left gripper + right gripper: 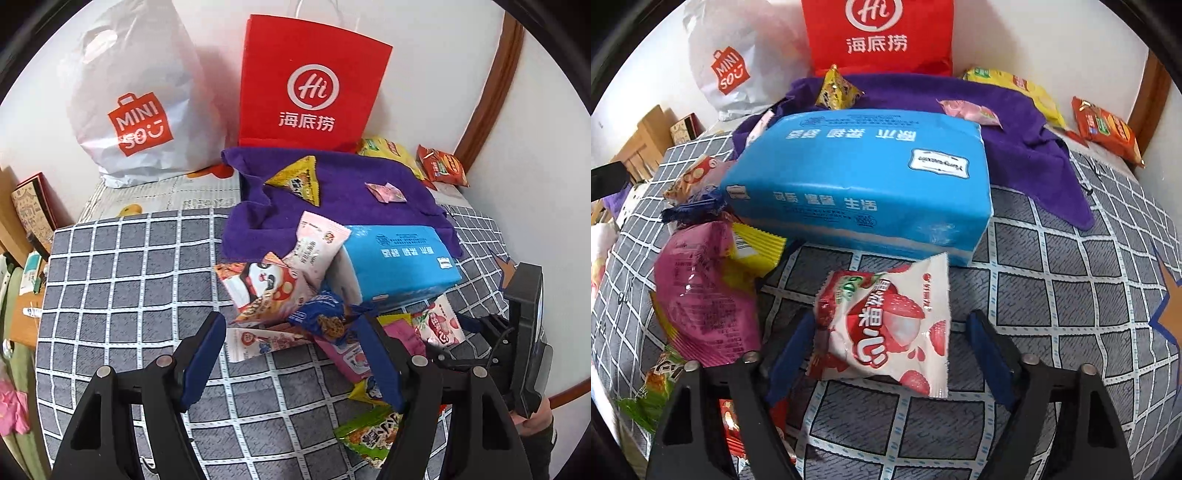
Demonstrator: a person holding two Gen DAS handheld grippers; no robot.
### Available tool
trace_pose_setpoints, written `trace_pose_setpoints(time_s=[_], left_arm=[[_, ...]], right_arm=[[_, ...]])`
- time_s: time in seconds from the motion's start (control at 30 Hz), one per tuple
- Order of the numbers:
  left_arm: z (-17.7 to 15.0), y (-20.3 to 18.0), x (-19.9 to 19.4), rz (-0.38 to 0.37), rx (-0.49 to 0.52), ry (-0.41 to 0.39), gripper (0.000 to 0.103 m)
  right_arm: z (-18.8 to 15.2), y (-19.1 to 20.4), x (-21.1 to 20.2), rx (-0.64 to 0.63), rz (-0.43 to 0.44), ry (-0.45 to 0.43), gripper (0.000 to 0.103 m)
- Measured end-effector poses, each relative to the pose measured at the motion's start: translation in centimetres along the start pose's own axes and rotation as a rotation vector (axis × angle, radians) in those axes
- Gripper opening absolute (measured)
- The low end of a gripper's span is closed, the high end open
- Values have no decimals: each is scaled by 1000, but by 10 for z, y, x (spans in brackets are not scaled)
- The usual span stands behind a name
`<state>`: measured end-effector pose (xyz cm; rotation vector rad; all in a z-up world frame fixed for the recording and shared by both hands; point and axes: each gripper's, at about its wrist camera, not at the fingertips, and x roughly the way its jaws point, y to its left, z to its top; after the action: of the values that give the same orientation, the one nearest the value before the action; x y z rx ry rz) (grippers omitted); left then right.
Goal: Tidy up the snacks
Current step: 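Grasp the strawberry candy with the right tool while the left tool grasps the panda-print bag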
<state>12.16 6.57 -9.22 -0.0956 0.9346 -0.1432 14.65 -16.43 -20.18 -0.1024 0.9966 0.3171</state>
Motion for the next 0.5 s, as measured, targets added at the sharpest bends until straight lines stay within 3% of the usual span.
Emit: trace_pose_setpoints(time_s=[0.03, 0.13, 0.5], left_arm=[[0, -2, 2, -2, 2, 4, 72], [-1, -7, 6, -5, 7, 15, 72], [0, -26, 20, -52, 44, 42, 72]], right_arm=[[0, 0, -2, -3, 0, -8, 59], [-2, -4, -8, -8, 3, -15, 50], [-13, -48, -25, 82, -96, -40, 48]])
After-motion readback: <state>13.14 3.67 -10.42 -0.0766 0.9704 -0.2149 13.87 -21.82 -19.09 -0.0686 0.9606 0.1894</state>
